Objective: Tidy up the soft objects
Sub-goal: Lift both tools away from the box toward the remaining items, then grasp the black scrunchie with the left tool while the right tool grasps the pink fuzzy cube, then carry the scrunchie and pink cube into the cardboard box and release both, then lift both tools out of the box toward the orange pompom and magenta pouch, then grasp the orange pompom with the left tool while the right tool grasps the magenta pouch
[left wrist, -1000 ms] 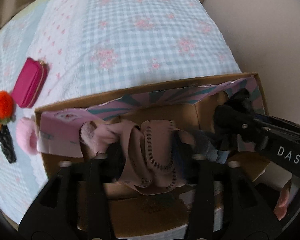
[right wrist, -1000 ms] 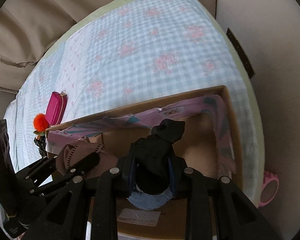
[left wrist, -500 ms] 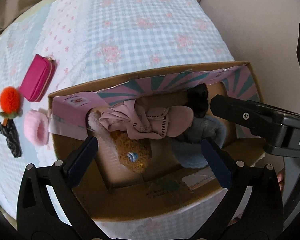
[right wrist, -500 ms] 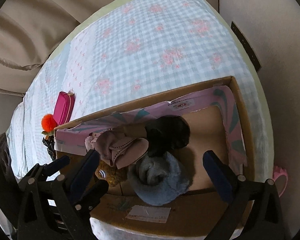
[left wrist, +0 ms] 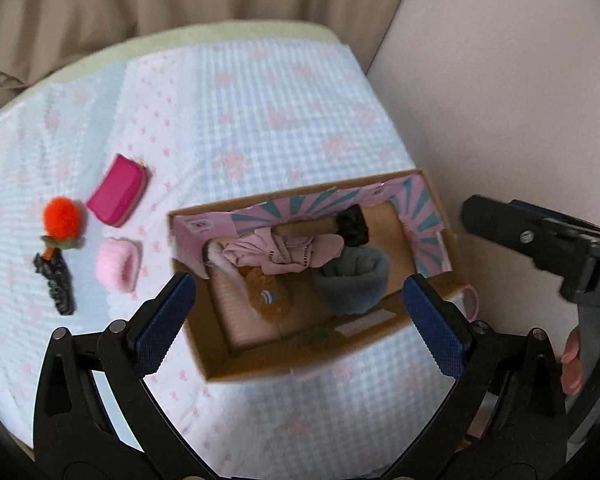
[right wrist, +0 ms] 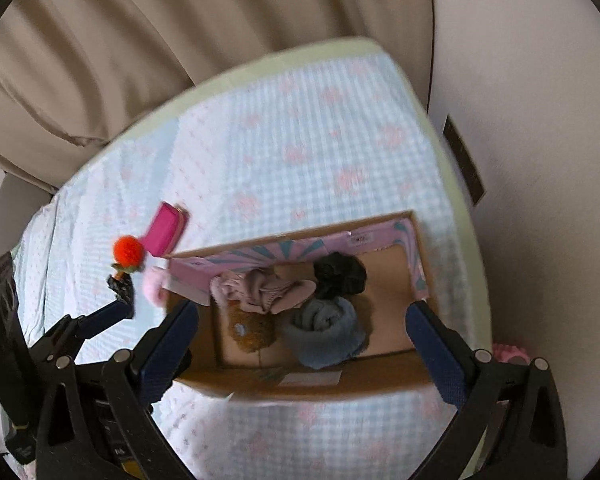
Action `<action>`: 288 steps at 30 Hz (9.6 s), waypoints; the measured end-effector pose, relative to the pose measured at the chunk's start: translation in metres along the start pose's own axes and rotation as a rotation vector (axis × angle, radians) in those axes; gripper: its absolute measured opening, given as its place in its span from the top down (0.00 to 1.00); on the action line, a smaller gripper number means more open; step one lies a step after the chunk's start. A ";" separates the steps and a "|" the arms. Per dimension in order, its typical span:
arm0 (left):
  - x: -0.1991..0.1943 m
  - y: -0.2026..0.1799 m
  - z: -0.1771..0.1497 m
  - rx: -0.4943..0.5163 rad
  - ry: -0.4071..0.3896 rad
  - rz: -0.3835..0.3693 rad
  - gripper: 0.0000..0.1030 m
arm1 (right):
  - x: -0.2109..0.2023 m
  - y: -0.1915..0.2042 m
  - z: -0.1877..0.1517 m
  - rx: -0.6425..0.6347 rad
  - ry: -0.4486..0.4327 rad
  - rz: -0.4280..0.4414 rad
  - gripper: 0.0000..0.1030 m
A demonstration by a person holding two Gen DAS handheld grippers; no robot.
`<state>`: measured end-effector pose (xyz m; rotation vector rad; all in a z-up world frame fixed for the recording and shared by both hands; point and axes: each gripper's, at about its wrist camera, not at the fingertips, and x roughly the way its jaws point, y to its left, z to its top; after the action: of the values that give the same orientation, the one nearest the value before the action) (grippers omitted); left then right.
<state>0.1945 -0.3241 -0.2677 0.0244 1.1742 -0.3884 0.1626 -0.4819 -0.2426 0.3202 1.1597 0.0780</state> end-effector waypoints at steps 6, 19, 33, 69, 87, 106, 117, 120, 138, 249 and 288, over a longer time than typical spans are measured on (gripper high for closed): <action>-0.080 0.015 -0.020 -0.010 -0.124 -0.008 0.00 | -0.075 0.042 -0.025 -0.092 -0.148 -0.072 0.00; -0.239 0.087 -0.089 -0.071 -0.380 0.061 0.00 | -0.156 0.138 -0.094 -0.152 -0.354 -0.095 0.00; -0.291 0.196 -0.136 -0.143 -0.432 0.108 0.00 | -0.156 0.236 -0.124 -0.183 -0.434 -0.046 0.00; 0.027 0.415 -0.095 0.059 -0.162 -0.066 0.05 | 0.194 0.318 -0.099 -0.027 -0.333 -0.178 0.00; 0.127 0.407 -0.093 0.132 -0.134 0.015 0.50 | 0.305 0.288 -0.092 -0.021 -0.243 -0.231 0.36; 0.086 0.429 -0.098 0.039 -0.164 0.024 0.68 | 0.274 0.302 -0.095 -0.071 -0.279 -0.270 0.59; -0.028 0.403 -0.098 -0.008 -0.229 0.064 0.68 | 0.167 0.336 -0.098 -0.069 -0.306 -0.202 0.59; -0.070 0.391 -0.098 -0.030 -0.246 0.078 0.68 | 0.124 0.344 -0.099 -0.058 -0.302 -0.175 0.59; -0.208 0.221 -0.078 -0.015 -0.324 0.030 0.68 | -0.065 0.280 -0.108 -0.171 -0.349 -0.127 0.59; -0.272 0.296 -0.078 -0.050 -0.390 0.204 0.00 | -0.093 0.312 -0.066 -0.125 -0.336 -0.046 0.00; 0.156 0.389 -0.002 0.202 -0.090 0.072 0.58 | 0.338 0.260 0.034 0.270 -0.058 -0.179 0.36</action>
<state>0.3642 -0.0053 -0.4797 0.2225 1.0391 -0.4389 0.3560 -0.1653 -0.4553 0.4525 1.1373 -0.2453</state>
